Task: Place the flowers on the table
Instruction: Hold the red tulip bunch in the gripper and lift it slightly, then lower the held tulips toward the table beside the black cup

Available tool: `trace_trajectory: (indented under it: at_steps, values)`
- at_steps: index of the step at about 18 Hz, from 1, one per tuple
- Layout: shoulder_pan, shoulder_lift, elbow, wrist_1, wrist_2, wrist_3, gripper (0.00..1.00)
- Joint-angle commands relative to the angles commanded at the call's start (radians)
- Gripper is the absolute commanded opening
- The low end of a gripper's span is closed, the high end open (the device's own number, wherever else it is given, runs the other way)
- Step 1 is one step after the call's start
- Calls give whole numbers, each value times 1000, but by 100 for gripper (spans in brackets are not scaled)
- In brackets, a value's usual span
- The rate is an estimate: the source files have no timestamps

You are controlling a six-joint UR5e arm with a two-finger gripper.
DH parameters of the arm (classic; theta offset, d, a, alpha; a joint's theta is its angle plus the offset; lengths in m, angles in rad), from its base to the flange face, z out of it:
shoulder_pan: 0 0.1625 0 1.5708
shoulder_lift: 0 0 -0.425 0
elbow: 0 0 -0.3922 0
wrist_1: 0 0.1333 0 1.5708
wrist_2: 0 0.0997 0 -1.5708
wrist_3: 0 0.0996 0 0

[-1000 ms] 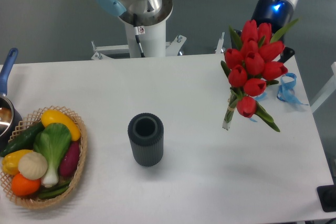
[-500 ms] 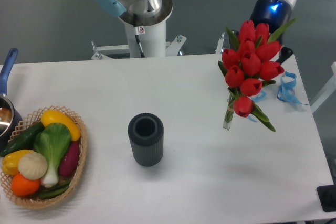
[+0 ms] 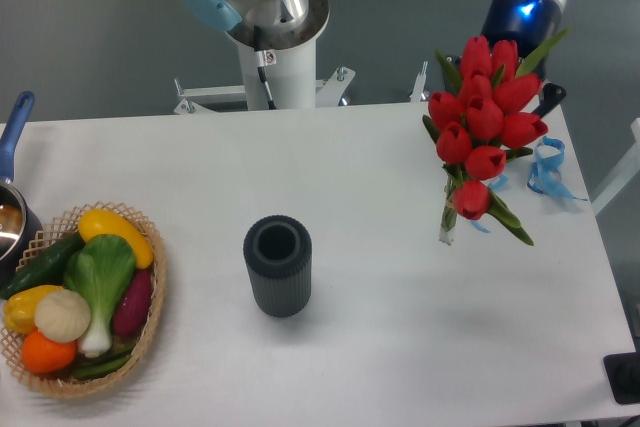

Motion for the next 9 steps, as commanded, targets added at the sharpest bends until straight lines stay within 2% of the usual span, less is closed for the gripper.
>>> trace_trajectory:
  at_steps: [5,9]
  values:
    - [-47,11,-3,-3,225,75,35]
    - [-87,-11,-25,-6,319,130,35]
